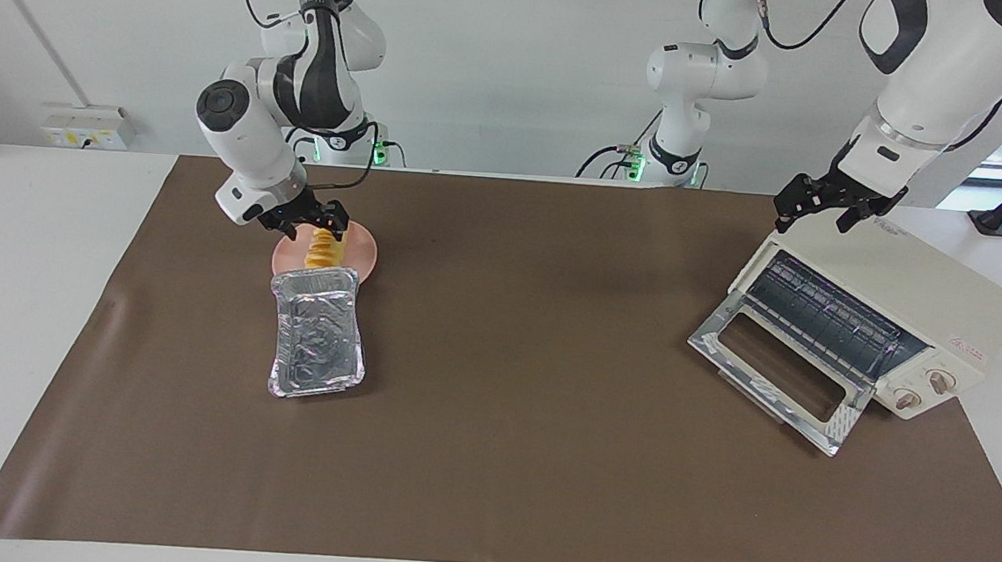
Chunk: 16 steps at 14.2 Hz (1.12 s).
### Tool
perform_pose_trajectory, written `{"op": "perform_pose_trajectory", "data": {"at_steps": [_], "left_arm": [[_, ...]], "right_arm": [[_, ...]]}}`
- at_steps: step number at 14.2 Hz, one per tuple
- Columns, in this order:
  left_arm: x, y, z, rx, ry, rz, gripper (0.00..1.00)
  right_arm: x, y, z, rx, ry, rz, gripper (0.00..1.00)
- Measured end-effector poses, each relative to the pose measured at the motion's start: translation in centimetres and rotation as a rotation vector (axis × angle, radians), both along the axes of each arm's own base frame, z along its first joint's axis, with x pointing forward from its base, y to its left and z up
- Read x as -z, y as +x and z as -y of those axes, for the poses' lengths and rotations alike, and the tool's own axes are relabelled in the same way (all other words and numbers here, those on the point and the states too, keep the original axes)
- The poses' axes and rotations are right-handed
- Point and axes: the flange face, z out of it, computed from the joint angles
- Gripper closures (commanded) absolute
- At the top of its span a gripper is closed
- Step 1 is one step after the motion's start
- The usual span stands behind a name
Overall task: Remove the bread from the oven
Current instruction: 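Release the foil tray and withdraw the right gripper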
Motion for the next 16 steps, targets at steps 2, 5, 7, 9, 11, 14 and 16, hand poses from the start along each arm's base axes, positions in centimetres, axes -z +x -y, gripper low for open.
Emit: {"op": "perform_pose_trajectory", "data": {"at_steps": [2, 5, 7, 9, 11, 14, 16], "left_arm": [[0.0, 0.0, 0.0, 0.000, 0.000, 0.000, 0.00], [0.0, 0.0, 0.0, 0.000, 0.000, 0.000, 0.00], [0.0, 0.0, 0.0, 0.000, 0.000, 0.000, 0.00], [0.0, 0.0, 0.0, 0.000, 0.000, 0.000, 0.00], [0.0, 0.0, 0.0, 0.000, 0.000, 0.000, 0.00], [0.0, 0.0, 0.0, 0.000, 0.000, 0.000, 0.00], [0.0, 0.0, 0.0, 0.000, 0.000, 0.000, 0.00]], "right_arm": [[-2.5, 1.2, 0.0, -0.001, 0.004, 0.027, 0.00], [-7.3, 2.8, 0.4, -0.028, -0.034, 0.065, 0.00], [-11.3, 3.8, 0.8, -0.053, -0.087, 0.097, 0.00], [-15.2, 4.1, 0.9, -0.056, -0.098, 0.109, 0.00], [-18.9, 4.1, 1.1, -0.053, -0.099, 0.108, 0.00], [-22.7, 4.9, 2.4, -0.029, -0.098, 0.102, 0.00], [-22.5, 5.8, 2.9, -0.021, -0.096, 0.092, 0.00]]}}
